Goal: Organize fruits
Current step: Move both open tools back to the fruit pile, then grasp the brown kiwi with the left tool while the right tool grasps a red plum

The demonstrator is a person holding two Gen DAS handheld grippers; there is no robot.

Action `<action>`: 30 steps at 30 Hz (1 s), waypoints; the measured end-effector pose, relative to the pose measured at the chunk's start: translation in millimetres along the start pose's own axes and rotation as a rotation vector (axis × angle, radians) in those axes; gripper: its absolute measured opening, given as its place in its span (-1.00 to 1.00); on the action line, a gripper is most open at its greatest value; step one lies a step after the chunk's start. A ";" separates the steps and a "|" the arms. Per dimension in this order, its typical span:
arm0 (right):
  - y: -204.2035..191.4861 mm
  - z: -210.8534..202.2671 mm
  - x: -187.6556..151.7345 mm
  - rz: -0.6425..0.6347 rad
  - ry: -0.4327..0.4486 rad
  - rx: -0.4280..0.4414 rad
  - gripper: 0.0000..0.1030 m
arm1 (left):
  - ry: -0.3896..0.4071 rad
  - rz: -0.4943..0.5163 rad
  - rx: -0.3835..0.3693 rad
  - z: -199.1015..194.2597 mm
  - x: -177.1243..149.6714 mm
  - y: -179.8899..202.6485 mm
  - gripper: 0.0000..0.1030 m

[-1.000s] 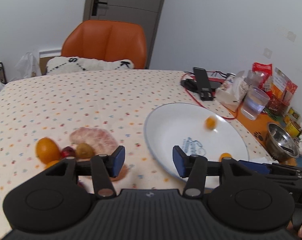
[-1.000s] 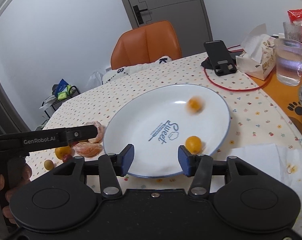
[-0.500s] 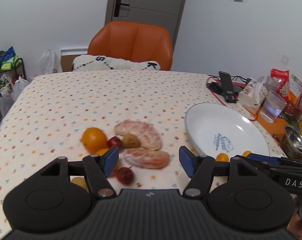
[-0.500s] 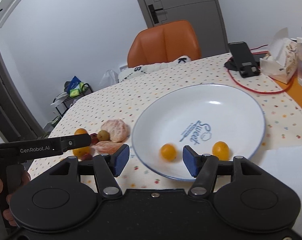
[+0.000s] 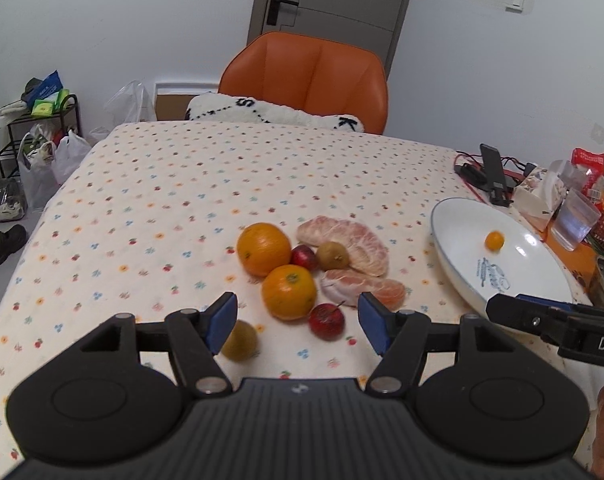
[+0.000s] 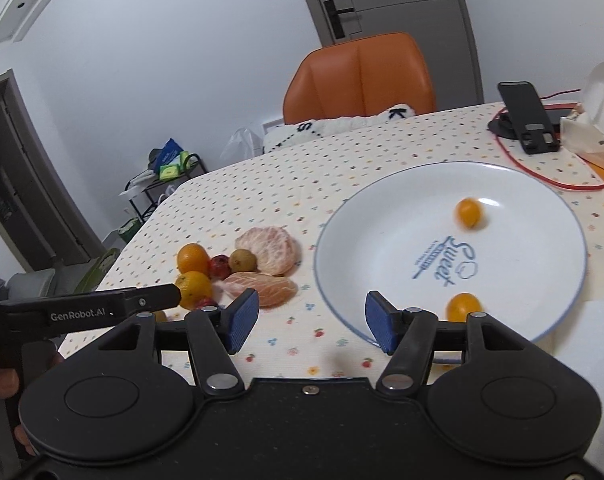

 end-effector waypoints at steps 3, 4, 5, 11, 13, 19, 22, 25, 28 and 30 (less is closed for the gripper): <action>-8.7 3.5 -0.6 -0.014 -0.004 0.014 0.15 | 0.001 -0.001 0.007 0.9 -3.2 -4.8 0.26; -11.3 4.8 -0.7 -0.019 -0.005 0.019 0.15 | -0.001 -0.004 0.010 1.6 -4.8 -6.7 0.26; -14.1 6.1 -0.5 -0.025 -0.005 0.022 0.15 | -0.005 -0.007 0.012 2.7 -6.3 -8.4 0.26; -28.7 13.5 -1.3 -0.054 -0.018 0.042 0.15 | -0.025 -0.026 0.011 10.4 -15.6 -17.8 0.19; -33.0 16.1 -1.4 -0.064 -0.022 0.049 0.15 | -0.029 -0.029 0.009 12.6 -17.6 -19.9 0.07; -42.4 27.2 -1.1 -0.086 -0.034 0.060 0.14 | -0.048 -0.034 0.016 18.2 -22.2 -26.7 -0.36; -47.3 33.2 -2.3 -0.095 -0.046 0.067 0.13 | -0.049 -0.050 0.002 16.7 -22.0 -32.1 -0.51; -54.7 37.6 -6.0 -0.106 -0.061 0.085 0.12 | -0.040 -0.055 0.005 13.2 -21.2 -35.8 -0.51; -64.2 43.6 -11.8 -0.127 -0.080 0.104 0.09 | -0.037 -0.057 -0.001 10.4 -20.3 -38.2 -0.51; -70.1 48.6 -15.2 -0.136 -0.095 0.115 0.05 | -0.034 -0.055 0.001 8.8 -19.7 -40.0 -0.51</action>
Point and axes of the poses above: each gripper's, at about its wrist camera, not at the fingertips, and z roughly the way its jaws point, y to its right, x to its top, the point moved 9 cm from there along z, roughly the way its jaws point, and after that the axes turned 6 degrees about z, right-handed, at the moved point
